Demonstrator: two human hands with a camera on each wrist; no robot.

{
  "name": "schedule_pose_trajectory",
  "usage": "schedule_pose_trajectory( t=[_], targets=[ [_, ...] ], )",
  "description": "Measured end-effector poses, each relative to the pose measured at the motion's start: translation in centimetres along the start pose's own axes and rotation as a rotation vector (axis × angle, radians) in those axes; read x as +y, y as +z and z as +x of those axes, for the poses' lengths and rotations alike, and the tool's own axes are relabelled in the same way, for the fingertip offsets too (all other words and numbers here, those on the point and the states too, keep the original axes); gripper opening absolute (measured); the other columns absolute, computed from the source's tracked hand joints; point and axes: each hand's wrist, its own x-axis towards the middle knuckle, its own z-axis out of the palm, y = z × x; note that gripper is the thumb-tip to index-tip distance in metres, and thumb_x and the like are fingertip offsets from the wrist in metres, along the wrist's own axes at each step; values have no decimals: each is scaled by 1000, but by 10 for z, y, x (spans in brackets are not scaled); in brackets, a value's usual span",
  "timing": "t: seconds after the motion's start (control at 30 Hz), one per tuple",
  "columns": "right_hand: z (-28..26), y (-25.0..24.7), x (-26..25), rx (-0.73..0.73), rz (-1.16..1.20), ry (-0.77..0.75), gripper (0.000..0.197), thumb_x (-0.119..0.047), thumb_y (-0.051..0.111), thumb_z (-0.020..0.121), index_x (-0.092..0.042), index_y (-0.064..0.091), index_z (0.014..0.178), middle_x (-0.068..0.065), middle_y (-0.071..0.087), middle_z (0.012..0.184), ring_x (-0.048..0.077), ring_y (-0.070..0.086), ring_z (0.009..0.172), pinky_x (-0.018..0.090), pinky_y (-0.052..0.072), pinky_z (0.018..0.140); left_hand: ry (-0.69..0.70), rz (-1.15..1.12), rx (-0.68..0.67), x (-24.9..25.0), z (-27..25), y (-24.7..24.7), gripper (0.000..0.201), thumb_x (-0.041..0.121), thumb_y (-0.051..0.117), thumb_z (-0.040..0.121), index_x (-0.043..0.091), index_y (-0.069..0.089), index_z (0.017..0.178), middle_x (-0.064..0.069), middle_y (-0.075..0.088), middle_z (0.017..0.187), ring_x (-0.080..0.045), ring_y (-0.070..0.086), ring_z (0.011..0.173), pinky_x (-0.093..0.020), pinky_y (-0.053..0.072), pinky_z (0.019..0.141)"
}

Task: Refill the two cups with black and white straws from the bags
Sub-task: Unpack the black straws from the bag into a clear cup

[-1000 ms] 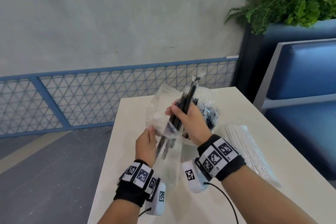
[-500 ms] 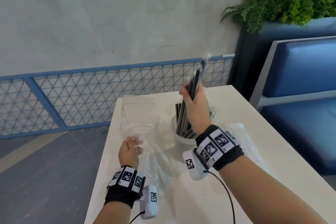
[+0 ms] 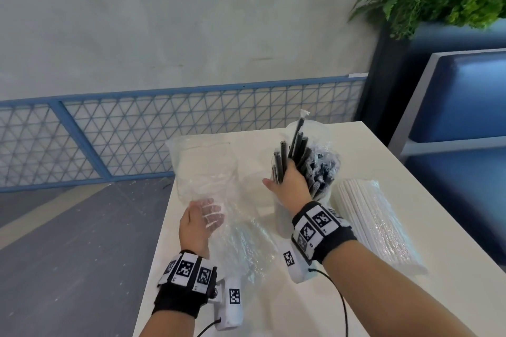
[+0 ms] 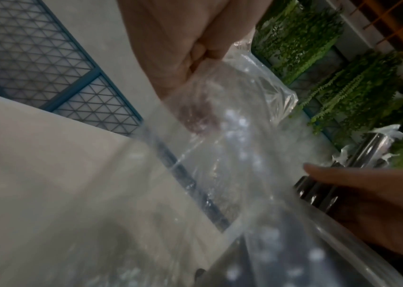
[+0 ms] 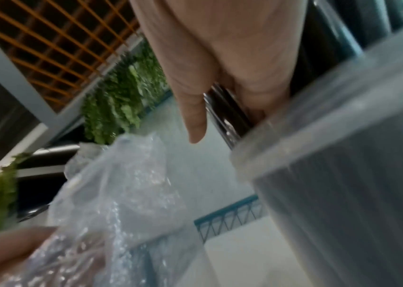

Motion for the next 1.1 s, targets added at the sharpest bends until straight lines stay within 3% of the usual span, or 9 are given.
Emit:
schedule_pose_trajectory(
  t=[0.13,0.27,0.37,0.47,0.57,0.67,0.83,0.97,1.1],
  targets=[
    [-42,-18,-6,110,-2,-363,84,-20,67,84,-12,13,148,-1,24,153,12,22,142,19,16,113,-56,-79,13,-5,-2,-10,41,33,26,102,11,59,91,-14,60,83,-25,60,73,-31,53,65],
    [-79,-36,30,174,-8,-712,47,-21,58,89,-21,39,132,-12,44,131,-3,38,126,11,29,108,-137,-194,-10,-11,-8,-16,43,42,26,100,15,59,101,-15,62,91,-26,63,79,-36,54,71],
    [-90,-39,75,-52,-59,-466,22,-35,57,88,-28,47,106,-18,57,96,-3,55,94,17,45,82,-192,-280,-55,-21,-13,-19,45,49,25,97,19,57,109,-16,63,99,-24,68,79,-31,60,63],
    [-97,-35,104,-422,92,36,43,-48,50,86,-33,37,124,-9,56,115,7,60,103,25,49,84,-251,-297,-87,-34,-21,-17,45,50,24,97,23,56,114,-16,64,101,-23,70,79,-30,60,61],
    [-103,-31,117,-462,588,357,59,-47,58,76,-33,34,129,0,57,122,20,64,106,32,53,83,-355,-252,-170,-44,-34,-12,39,46,30,96,25,57,114,-17,62,107,-26,67,85,-30,59,60],
    [-101,-31,124,-410,661,379,40,-12,61,87,-12,47,124,5,64,93,18,66,78,31,52,71,-383,-76,-108,-57,-39,-9,34,28,48,95,18,41,126,-18,48,128,-30,60,100,-35,57,70],
    [-90,-59,129,-560,219,267,26,-5,55,89,-12,54,114,3,56,85,12,55,69,24,53,69,124,731,32,-55,-41,-19,105,20,81,68,19,11,146,-15,14,149,-32,22,136,-45,26,111],
    [-81,-69,128,-633,96,183,22,-9,54,91,-13,56,112,1,57,84,10,56,69,21,53,67,374,1146,-168,-55,-48,-14,71,43,76,70,24,45,132,-9,18,151,-29,21,136,-45,27,108],
    [-75,-54,128,-612,151,112,19,-14,57,91,-14,56,110,0,60,79,11,61,70,30,56,73,-45,824,-294,-54,-34,-9,60,24,68,82,12,36,132,-9,53,121,-22,63,72,-17,46,68]
  ],
)
